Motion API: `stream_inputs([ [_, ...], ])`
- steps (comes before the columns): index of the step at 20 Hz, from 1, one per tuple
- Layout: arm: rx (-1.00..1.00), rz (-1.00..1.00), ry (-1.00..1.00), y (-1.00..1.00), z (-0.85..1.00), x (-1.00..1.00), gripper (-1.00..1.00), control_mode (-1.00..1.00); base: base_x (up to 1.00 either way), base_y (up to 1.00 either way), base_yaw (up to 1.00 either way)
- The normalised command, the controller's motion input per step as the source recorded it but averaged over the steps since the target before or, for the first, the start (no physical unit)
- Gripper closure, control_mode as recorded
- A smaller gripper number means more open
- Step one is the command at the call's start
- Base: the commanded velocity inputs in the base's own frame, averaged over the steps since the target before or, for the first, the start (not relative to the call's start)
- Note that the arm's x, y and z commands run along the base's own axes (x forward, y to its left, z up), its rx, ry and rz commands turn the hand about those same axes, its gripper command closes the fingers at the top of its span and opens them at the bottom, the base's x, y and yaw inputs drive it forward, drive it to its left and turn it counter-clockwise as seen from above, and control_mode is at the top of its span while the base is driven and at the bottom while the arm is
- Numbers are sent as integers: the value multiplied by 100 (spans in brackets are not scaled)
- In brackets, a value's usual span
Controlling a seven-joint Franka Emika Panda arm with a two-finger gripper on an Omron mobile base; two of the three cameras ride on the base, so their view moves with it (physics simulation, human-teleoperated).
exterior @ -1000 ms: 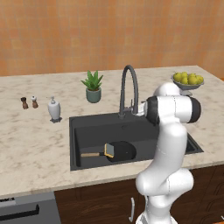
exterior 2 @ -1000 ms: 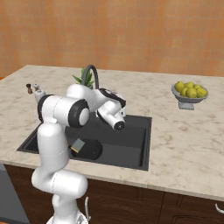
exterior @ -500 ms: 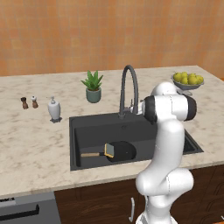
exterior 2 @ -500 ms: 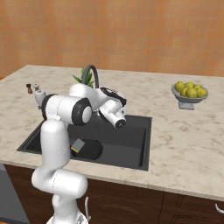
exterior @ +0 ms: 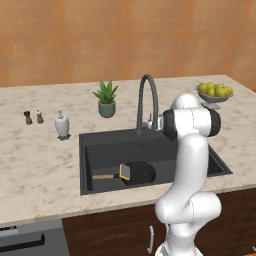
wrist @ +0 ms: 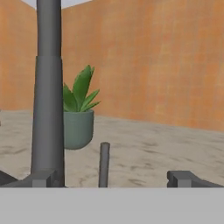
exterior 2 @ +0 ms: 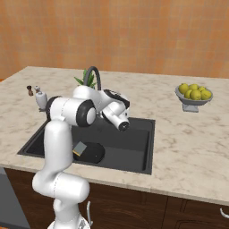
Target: Pick the pan and sponge and place them into the sink. Then turn on the water.
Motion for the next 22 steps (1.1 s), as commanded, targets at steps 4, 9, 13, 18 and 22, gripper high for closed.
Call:
stream_inputs([
  [4, 0, 0, 0, 0, -11, 14, -100, -100, 0, 0, 0],
  [9, 0, 0, 0, 0, -12, 14, -100, -100, 0, 0, 0],
  [13, 0, 0, 0, 0, -4, 16, -100, -100, 0, 0, 0],
  [18, 0, 0, 0, 0, -1, 16, -100, -100, 0, 0, 0],
  [22, 0, 0, 0, 0, -2, 15, -100, -100, 0, 0, 0],
])
